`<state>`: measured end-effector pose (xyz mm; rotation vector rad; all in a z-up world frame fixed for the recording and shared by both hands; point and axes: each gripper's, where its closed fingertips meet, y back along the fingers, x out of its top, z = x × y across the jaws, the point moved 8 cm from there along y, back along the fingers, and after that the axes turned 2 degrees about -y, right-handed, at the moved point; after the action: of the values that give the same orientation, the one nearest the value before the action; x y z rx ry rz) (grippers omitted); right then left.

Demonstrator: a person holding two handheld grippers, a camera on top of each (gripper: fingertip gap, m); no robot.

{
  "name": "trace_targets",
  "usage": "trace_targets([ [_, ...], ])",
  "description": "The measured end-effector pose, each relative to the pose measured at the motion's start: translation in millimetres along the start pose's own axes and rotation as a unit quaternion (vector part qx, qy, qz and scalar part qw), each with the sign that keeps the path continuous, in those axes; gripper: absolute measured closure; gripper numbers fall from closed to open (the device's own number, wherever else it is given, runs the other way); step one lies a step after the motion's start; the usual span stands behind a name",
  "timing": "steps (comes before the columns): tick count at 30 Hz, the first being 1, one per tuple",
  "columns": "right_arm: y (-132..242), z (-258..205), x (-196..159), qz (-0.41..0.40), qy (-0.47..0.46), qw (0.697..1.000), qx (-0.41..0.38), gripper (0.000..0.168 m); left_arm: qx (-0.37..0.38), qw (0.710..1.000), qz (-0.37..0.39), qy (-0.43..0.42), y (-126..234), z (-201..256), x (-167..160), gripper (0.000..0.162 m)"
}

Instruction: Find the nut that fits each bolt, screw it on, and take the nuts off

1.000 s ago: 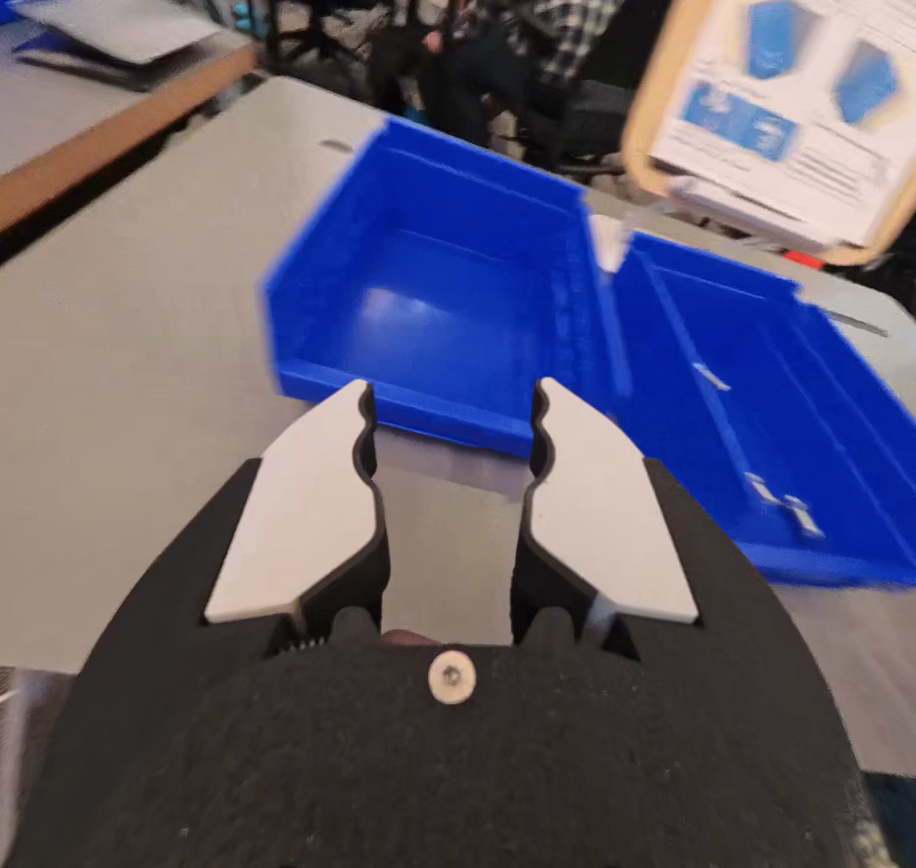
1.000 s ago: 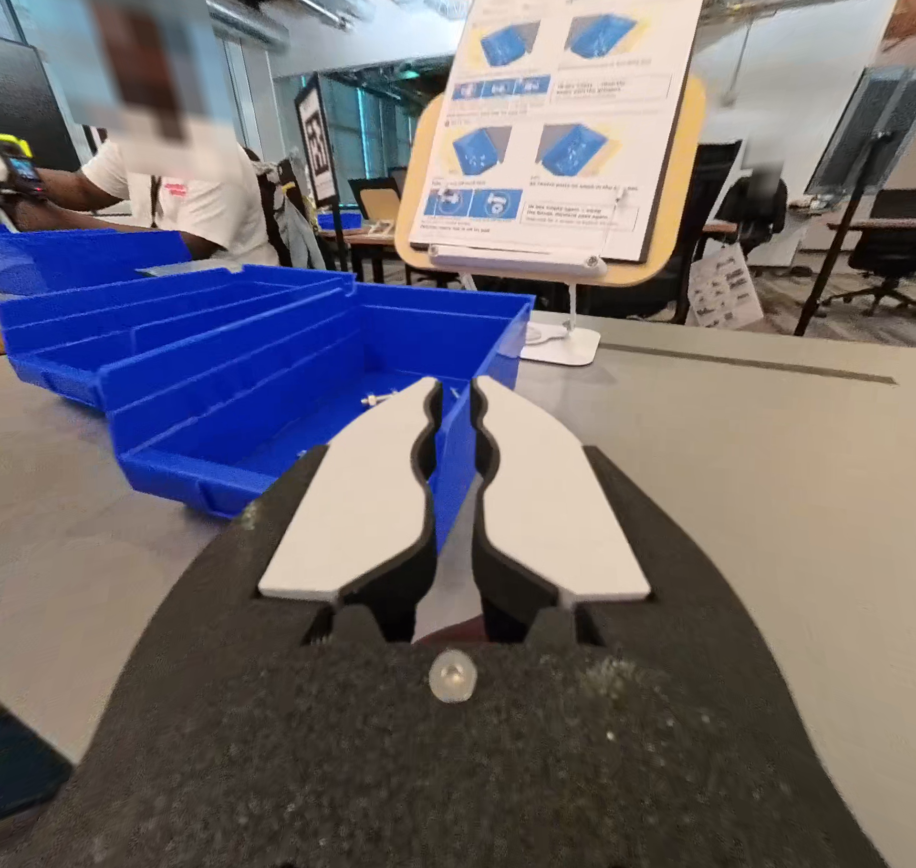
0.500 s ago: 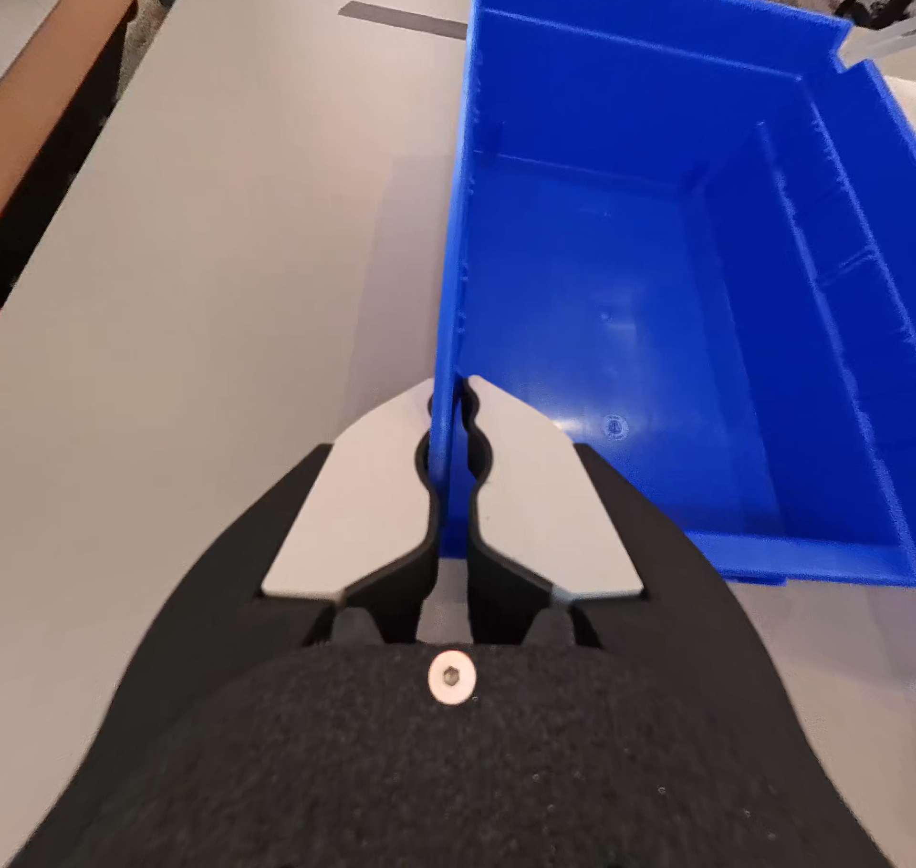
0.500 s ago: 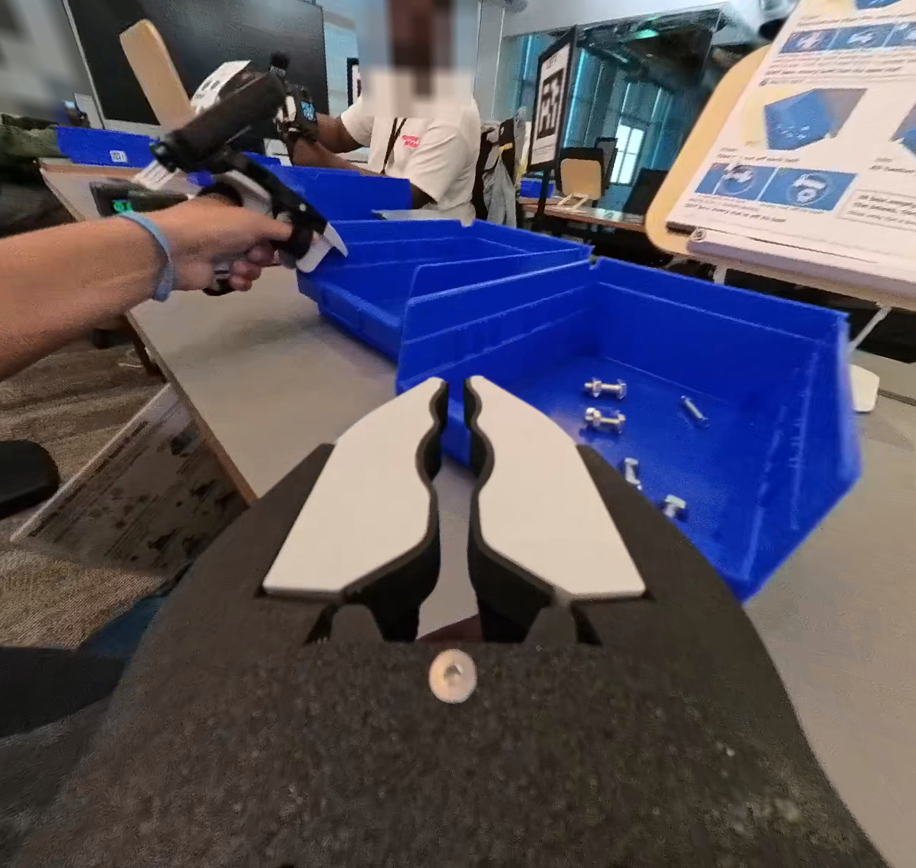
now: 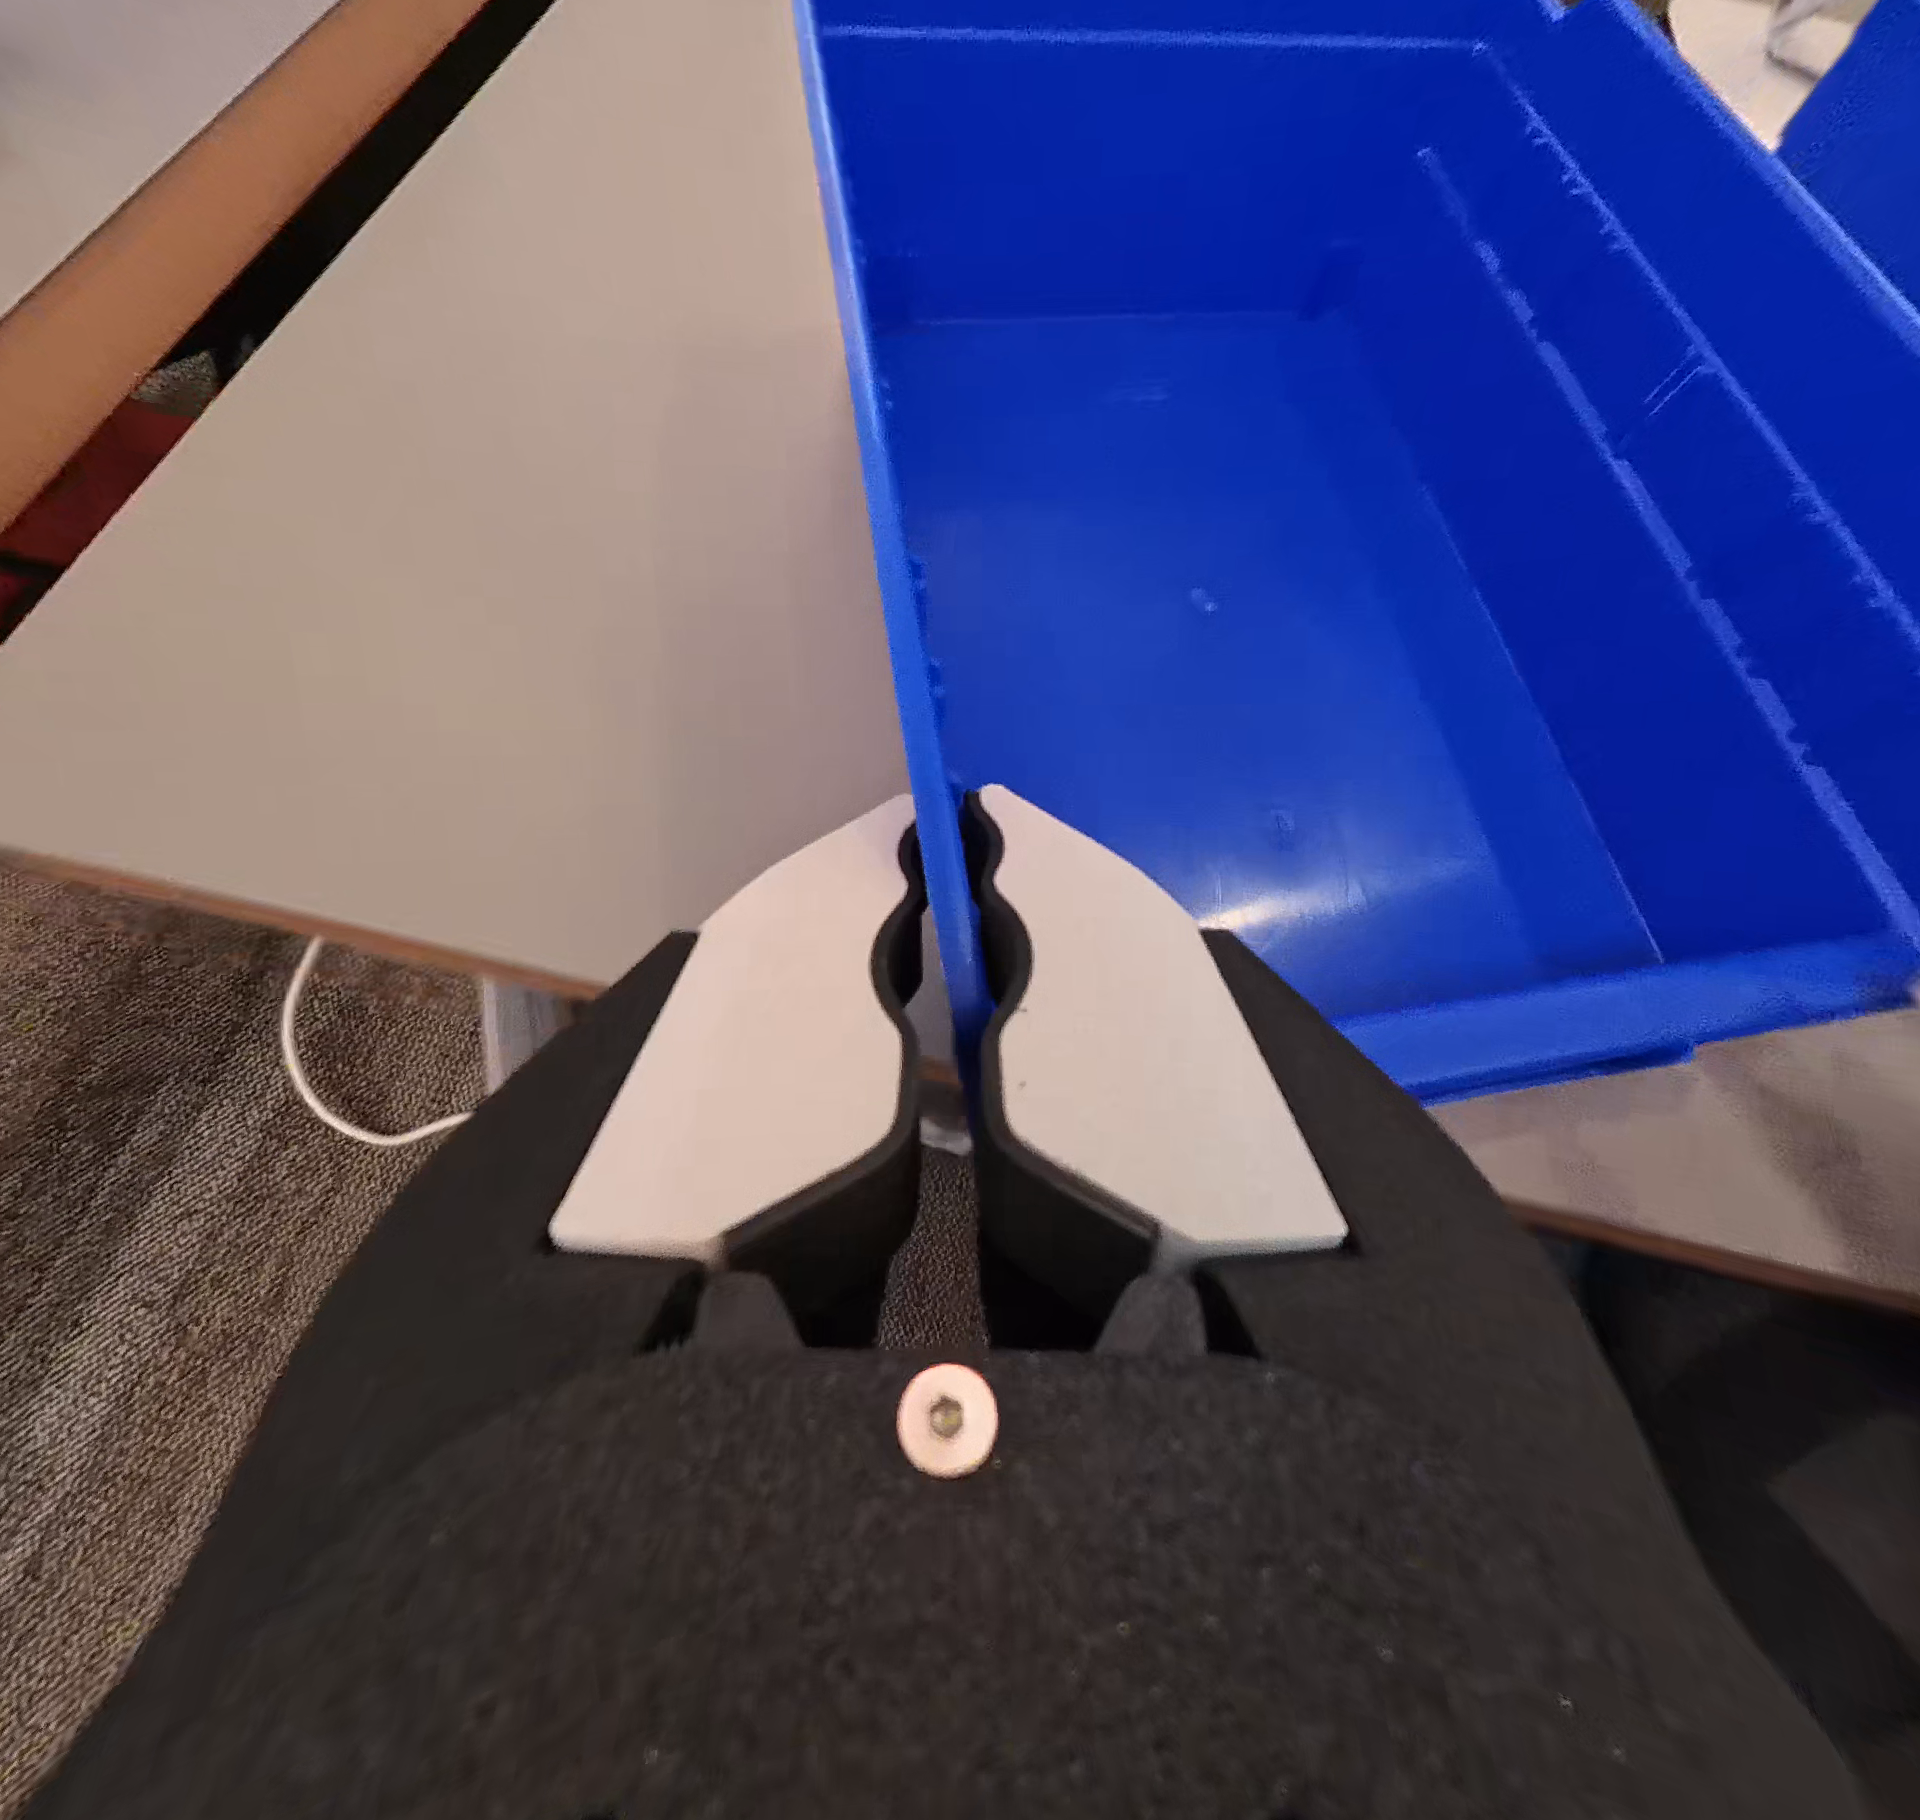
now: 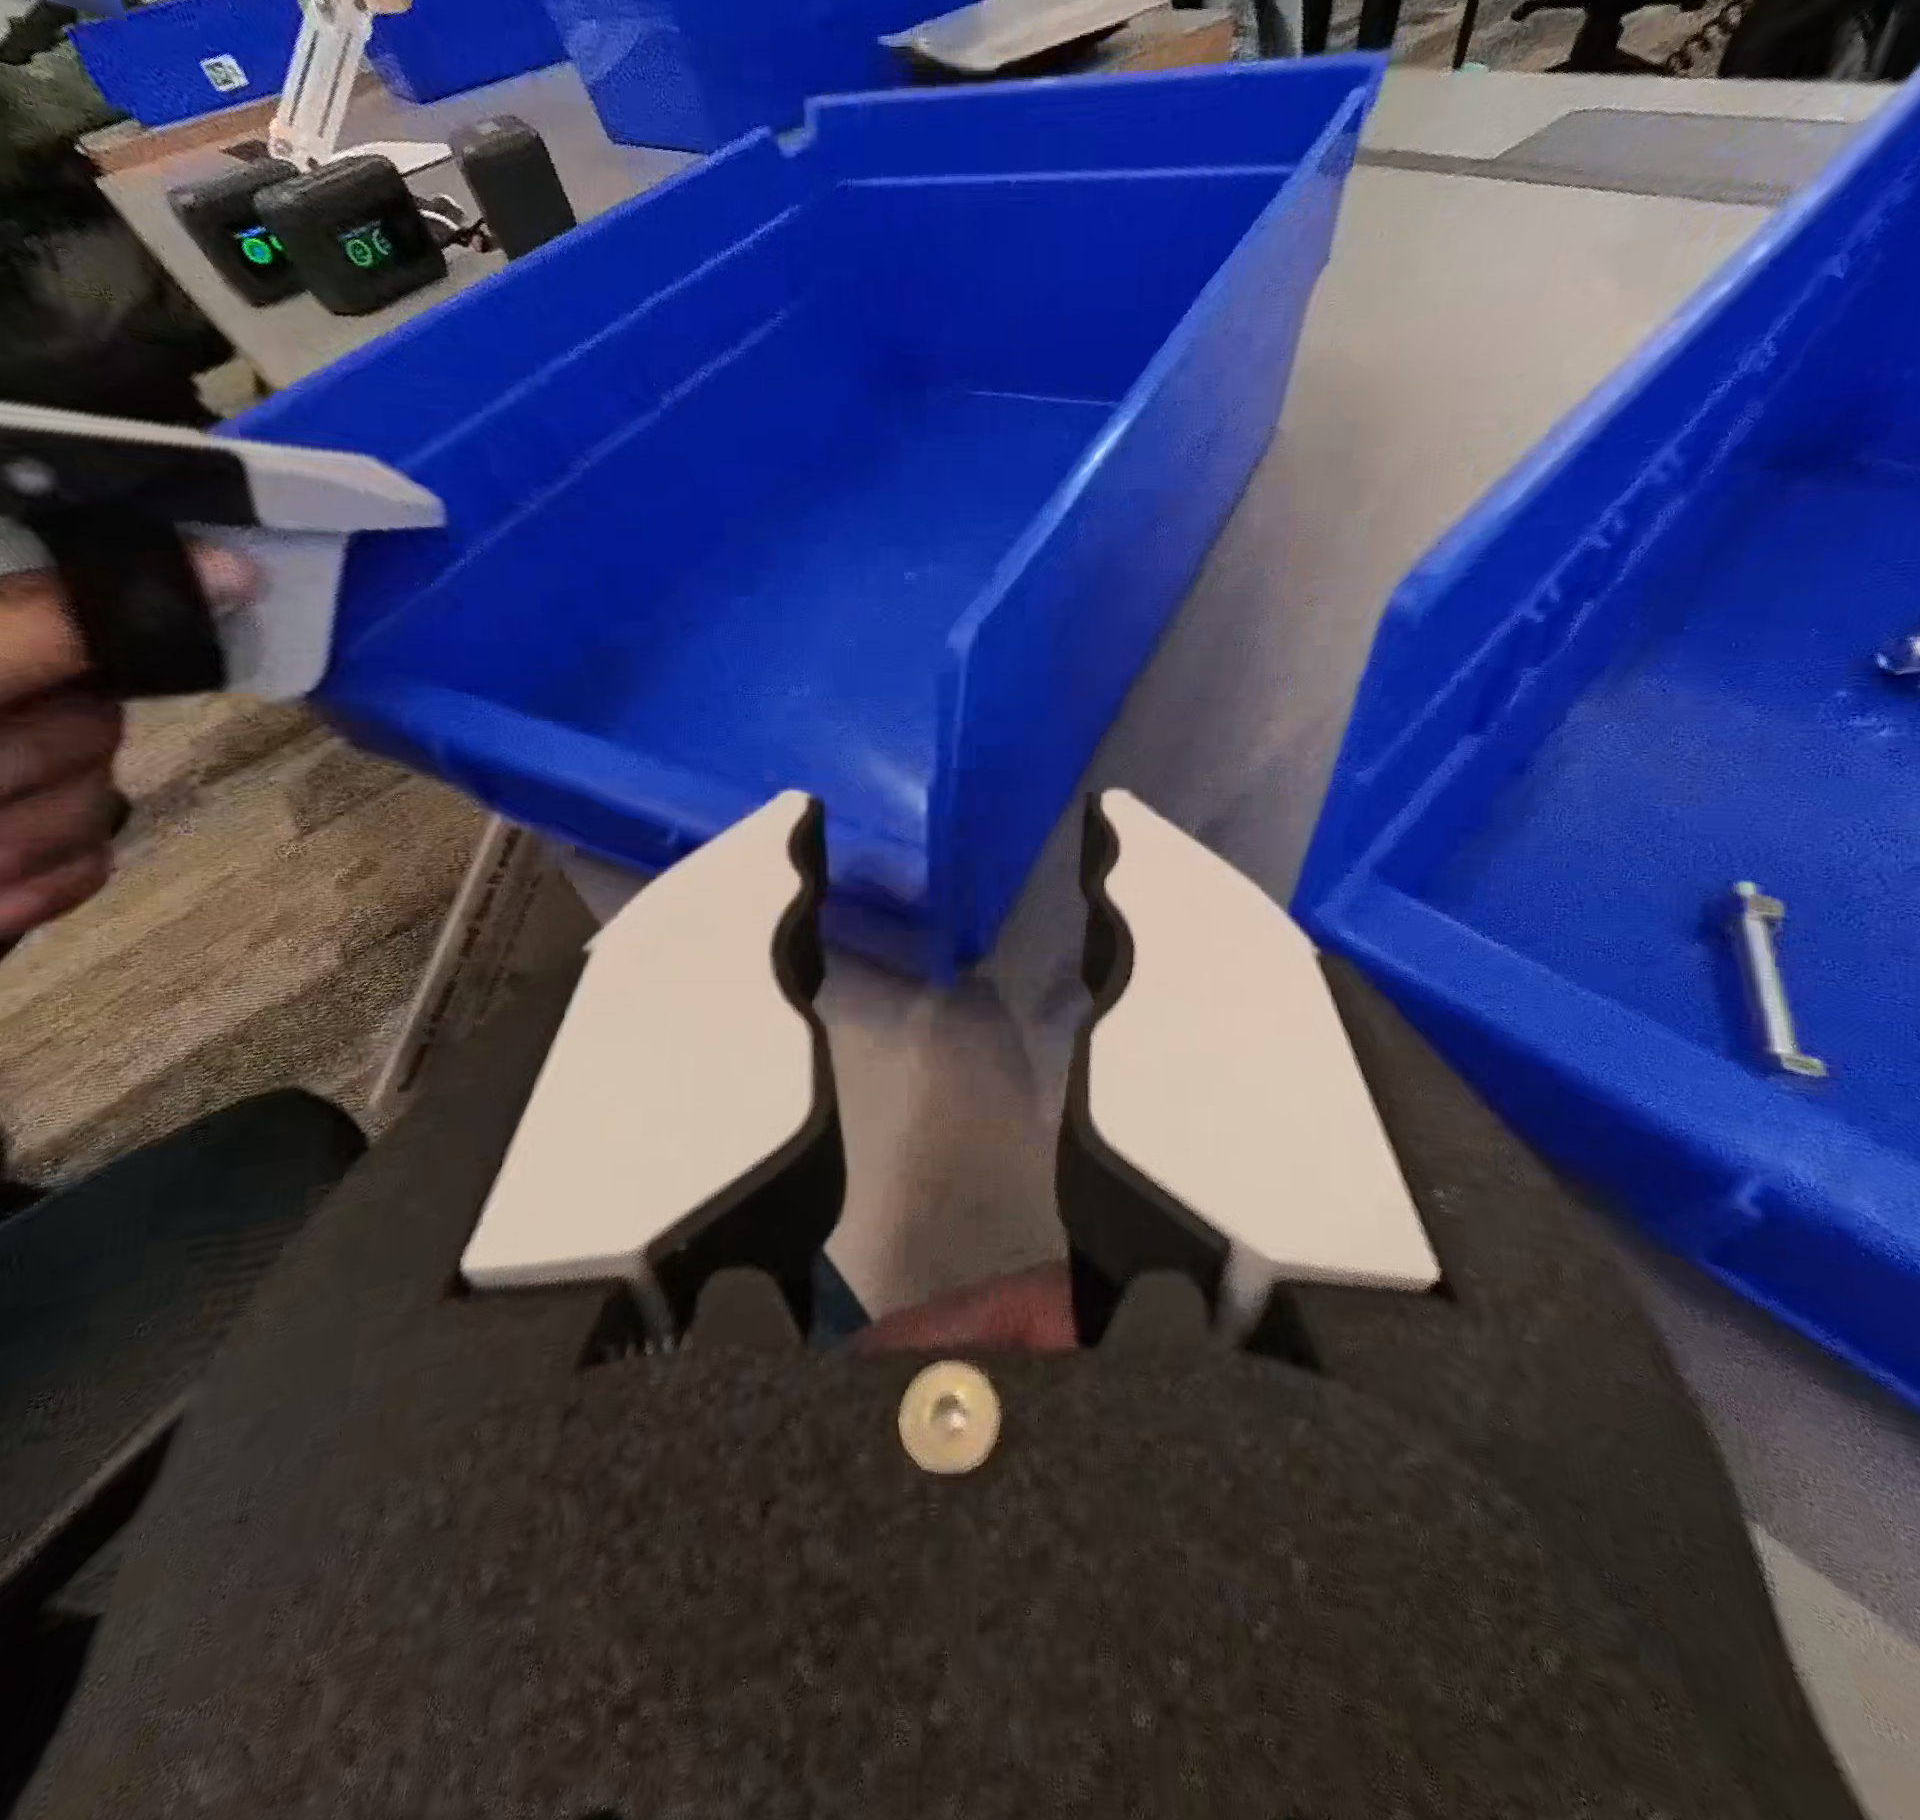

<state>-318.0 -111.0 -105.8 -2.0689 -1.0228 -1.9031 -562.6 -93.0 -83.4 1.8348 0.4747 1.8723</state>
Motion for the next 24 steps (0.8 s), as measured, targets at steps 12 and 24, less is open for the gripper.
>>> trace_targets([
  [12, 18, -5, 27, 0.103, -0.024, 0.990, -0.092, 0.161, 0.034, 0.995, 0.073, -0.061, 53, 34, 4, 0.157],
  [24, 153, 84, 152, 0.242, 0.035, 0.949, -0.199, 0.162, -0.061, 0.965, 0.213, -0.138, 84, 180, 135, 0.156],
])
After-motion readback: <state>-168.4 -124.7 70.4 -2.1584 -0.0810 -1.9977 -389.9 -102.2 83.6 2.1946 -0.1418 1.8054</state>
